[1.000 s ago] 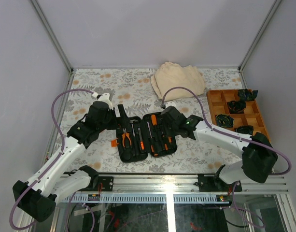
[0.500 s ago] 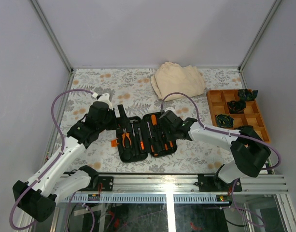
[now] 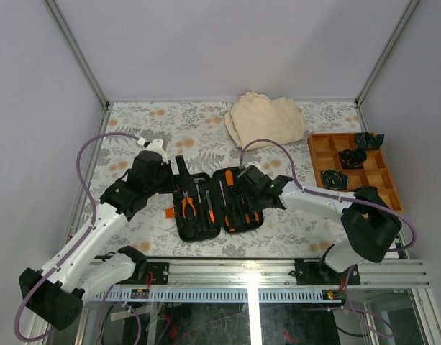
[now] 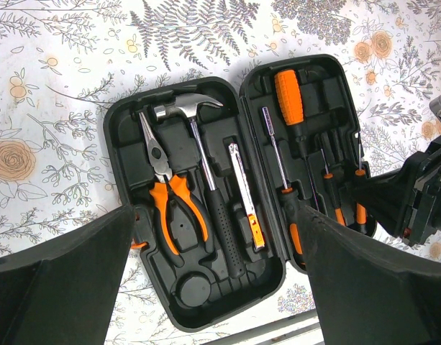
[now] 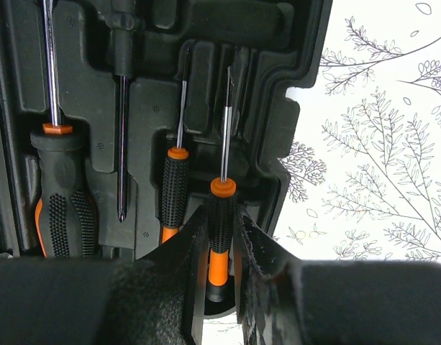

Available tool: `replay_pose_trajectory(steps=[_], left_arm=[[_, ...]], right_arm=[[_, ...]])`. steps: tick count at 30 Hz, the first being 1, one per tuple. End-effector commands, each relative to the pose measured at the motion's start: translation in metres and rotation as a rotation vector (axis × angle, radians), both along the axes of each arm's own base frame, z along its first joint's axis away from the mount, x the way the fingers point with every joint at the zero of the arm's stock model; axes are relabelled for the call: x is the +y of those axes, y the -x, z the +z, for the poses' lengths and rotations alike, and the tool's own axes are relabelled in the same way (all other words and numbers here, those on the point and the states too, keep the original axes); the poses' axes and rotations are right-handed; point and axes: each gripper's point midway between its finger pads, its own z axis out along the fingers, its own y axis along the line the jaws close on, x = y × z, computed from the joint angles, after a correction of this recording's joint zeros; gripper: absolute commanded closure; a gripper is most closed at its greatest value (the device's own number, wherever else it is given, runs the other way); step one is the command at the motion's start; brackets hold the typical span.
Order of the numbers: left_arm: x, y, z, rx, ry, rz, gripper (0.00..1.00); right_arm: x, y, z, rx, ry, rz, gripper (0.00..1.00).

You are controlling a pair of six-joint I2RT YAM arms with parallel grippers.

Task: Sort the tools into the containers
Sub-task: Place the screwdriver in the storage box.

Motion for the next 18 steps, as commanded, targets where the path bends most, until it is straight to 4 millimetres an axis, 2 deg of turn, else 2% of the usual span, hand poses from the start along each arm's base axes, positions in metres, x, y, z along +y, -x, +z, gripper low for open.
replay_pose_trajectory(steps=[1, 10, 18], left_arm=[[0.002, -0.002, -0.004, -0.001, -0.004, 0.016, 0.08], [0.002, -0.002, -0.005, 0.003, -0.006, 0.012, 0.07], [0.002, -0.003, -0.006, 0.006, -0.008, 0.014, 0.07]], right_arm=[[-0.013, -0.002, -0.004, -0.009, 0.051, -0.016, 0.77], [-0.013, -0.004, 0.001, -0.02, 0.056, -0.012, 0.68], [-0.006, -0.012, 0.035, -0.082, -0.001, -0.007, 0.62]])
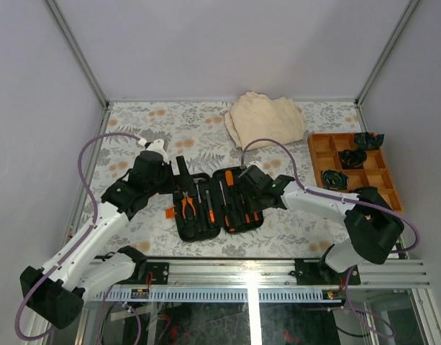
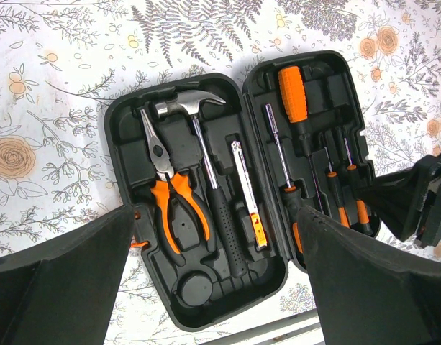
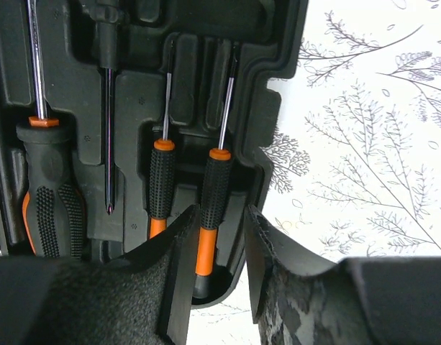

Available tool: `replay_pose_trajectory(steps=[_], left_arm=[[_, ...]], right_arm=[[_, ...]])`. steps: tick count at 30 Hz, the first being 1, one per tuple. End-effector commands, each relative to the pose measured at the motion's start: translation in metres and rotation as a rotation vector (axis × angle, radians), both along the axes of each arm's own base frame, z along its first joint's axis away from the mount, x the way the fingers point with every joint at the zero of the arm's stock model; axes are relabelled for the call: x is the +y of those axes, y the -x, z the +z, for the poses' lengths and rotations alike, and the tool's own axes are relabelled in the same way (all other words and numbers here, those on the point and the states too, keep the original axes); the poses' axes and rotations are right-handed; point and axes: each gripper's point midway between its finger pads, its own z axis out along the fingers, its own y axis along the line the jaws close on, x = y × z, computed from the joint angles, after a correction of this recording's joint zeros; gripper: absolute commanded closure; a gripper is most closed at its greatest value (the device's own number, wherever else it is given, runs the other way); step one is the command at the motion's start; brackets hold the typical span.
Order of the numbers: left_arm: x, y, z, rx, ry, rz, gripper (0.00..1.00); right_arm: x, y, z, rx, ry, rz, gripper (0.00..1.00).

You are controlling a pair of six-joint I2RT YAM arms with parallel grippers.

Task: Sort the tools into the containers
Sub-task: Place the screwdriver in the storage box.

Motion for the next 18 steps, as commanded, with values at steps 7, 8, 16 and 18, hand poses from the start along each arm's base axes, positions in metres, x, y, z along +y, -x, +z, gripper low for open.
replay_pose_trajectory(steps=[7, 8, 16, 18], left_arm=[[0.001, -0.003, -0.002, -0.002, -0.004, 0.014, 0.07], [0.001, -0.003, -0.002, -0.002, -0.003, 0.013, 0.07], [0.002, -0.003, -0.002, -0.004, -0.005, 0.016, 0.07], [0.002, -0.003, -0.002, -0.004, -0.004, 0.016, 0.07]], right_arm=[[0.004, -0.021, 0.044, -0.119, -0.043, -0.002, 0.7], [0.005, -0.021, 0.043, -0.119, -0.043, 0.001, 0.71], [0.016, -0.027, 0.028, -0.088, -0.035, 0.021, 0.75], [0.017, -0.027, 0.025, -0.081, -0.031, 0.021, 0.75]])
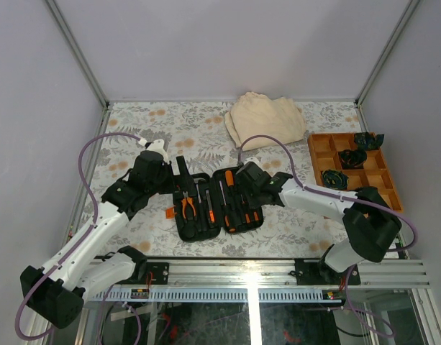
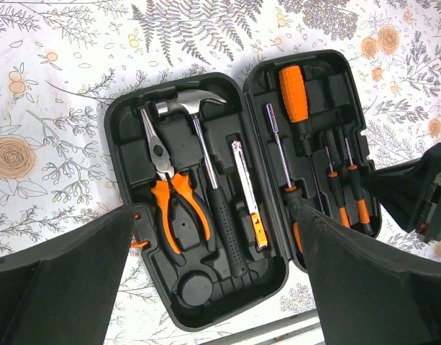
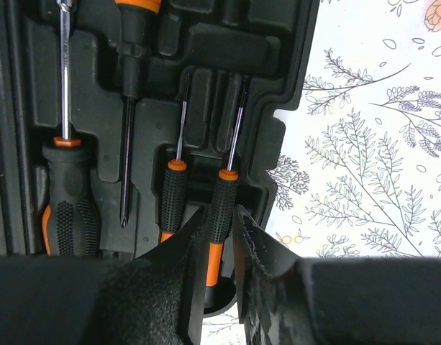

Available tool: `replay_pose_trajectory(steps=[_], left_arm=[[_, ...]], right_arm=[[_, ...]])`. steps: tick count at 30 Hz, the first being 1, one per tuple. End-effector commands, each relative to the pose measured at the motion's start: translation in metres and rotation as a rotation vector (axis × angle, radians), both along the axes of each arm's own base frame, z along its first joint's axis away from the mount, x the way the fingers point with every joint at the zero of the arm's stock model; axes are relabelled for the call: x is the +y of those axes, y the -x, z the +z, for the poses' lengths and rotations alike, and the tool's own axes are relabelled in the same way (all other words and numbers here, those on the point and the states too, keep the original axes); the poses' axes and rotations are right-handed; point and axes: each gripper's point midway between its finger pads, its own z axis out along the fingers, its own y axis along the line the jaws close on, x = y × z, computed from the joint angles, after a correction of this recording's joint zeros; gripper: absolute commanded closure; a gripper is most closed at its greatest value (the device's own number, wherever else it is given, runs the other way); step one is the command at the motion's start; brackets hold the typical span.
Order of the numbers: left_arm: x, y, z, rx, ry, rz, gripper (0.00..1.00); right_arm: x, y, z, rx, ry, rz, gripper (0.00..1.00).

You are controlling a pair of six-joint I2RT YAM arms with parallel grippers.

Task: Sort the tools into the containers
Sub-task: Place the screwdriver in the storage box.

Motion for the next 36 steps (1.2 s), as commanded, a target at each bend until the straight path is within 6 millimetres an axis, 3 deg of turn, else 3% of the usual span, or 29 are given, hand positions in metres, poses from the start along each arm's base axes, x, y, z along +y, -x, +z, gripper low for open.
replay_pose_trajectory(steps=[1, 14, 24, 36], left_arm=[[0.002, -0.003, -0.001, -0.007, -0.003, 0.017, 0.07], [0.002, -0.003, -0.001, -0.01, -0.003, 0.016, 0.07], [0.002, -0.003, -0.001, -0.007, -0.003, 0.018, 0.07], [0.002, -0.003, -0.002, -0.005, -0.005, 0.018, 0.07]], right_arm=[[0.009, -0.015, 0.006, -0.029, -0.015, 0.001, 0.75], [0.005, -0.017, -0.004, -0.021, 0.02, -0.002, 0.78], [0.006, -0.025, 0.015, -0.075, -0.007, -0.013, 0.74], [0.003, -0.023, 0.003, -0.05, 0.02, -0.011, 0.82]])
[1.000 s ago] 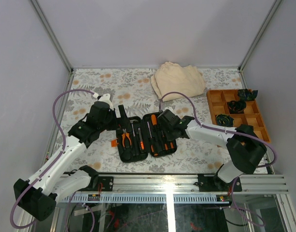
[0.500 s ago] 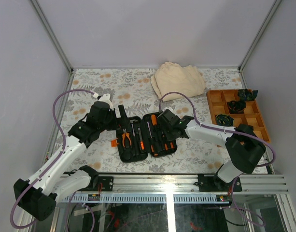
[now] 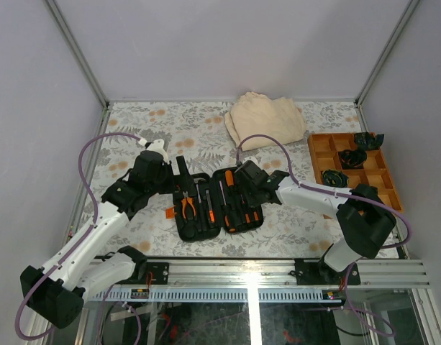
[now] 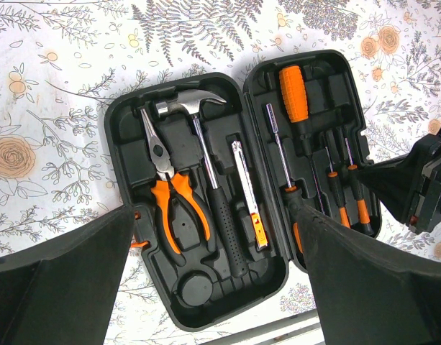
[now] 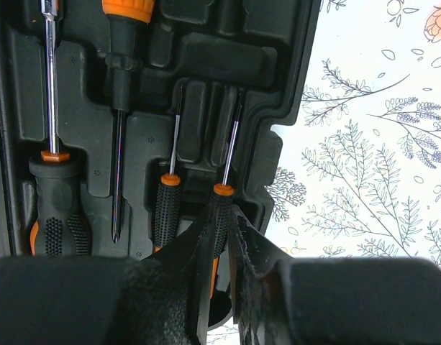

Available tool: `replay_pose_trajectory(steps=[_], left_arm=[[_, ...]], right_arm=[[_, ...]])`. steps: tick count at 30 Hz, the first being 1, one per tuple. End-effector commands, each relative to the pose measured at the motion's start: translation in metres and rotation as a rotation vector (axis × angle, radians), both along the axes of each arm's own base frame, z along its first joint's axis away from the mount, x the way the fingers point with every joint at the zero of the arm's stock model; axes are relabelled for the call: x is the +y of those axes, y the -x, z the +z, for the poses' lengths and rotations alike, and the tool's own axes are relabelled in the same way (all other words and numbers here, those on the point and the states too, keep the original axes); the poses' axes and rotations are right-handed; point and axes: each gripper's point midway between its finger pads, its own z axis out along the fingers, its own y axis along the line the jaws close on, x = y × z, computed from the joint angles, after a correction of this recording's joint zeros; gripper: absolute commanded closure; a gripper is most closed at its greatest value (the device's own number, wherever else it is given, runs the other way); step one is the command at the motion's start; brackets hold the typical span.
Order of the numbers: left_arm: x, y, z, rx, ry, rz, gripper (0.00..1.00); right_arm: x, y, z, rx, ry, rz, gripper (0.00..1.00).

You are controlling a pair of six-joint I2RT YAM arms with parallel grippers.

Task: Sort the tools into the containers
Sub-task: Place the screwdriver in the storage box.

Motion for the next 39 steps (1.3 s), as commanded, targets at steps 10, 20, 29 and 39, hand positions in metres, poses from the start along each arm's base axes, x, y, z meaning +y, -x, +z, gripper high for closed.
replay_pose_trajectory(steps=[10, 20, 29, 39], left_arm=[[0.002, -0.003, -0.002, -0.004, -0.004, 0.017, 0.07], [0.002, -0.003, -0.003, -0.002, -0.004, 0.016, 0.07], [0.001, -0.003, -0.002, -0.003, -0.003, 0.015, 0.07], [0.001, -0.003, -0.003, 0.0, -0.003, 0.012, 0.07]], right_arm=[[0.001, -0.012, -0.003, -0.022, 0.018, -0.007, 0.87], [-0.009, 0.006, -0.018, 0.079, 0.071, -0.002, 0.91], [-0.019, 0.041, -0.06, 0.269, 0.13, 0.028, 1.0], [-0.024, 0.069, -0.095, 0.399, 0.122, 0.021, 1.0]])
